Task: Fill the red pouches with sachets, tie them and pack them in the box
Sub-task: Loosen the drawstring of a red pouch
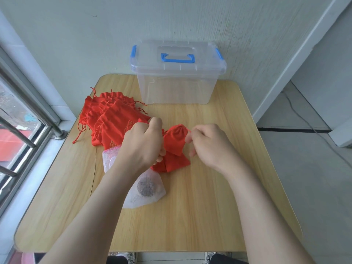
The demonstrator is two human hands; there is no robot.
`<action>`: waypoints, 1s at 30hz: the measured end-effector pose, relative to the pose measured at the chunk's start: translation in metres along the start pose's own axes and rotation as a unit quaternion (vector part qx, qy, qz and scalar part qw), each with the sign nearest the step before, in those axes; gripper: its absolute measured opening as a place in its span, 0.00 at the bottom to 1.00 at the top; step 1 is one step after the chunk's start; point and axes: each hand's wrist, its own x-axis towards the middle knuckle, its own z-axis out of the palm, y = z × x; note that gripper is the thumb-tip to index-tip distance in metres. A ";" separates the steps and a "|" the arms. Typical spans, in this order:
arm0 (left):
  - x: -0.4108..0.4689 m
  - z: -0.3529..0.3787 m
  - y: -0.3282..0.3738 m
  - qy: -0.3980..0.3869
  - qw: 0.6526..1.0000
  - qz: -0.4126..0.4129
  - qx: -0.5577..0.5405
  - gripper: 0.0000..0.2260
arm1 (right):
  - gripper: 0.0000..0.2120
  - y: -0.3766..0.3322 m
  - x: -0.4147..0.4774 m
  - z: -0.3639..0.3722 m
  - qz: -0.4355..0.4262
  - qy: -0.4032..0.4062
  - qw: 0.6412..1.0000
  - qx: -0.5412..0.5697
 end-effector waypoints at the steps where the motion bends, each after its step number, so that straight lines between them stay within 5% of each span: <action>1: 0.000 0.000 0.000 -0.015 1.000 0.003 0.011 0.33 | 0.18 -0.001 0.000 0.000 -0.009 -0.005 1.000 0.011; 4: 0.000 0.002 -0.004 -0.046 0.998 0.021 0.042 0.39 | 0.18 -0.004 0.000 -0.001 -0.034 -0.012 0.998 0.048; 11: 0.005 0.003 -0.010 -0.059 0.994 0.086 0.020 0.20 | 0.17 -0.009 -0.004 -0.001 -0.043 -0.036 0.997 0.061; 26: 0.011 0.004 -0.017 0.039 0.987 0.148 0.039 0.15 | 0.13 0.006 0.007 -0.003 0.001 0.100 0.994 0.037; 30: 0.012 0.007 -0.016 0.021 0.994 0.105 -0.010 0.18 | 0.08 0.005 0.008 0.000 -0.024 0.105 0.993 0.044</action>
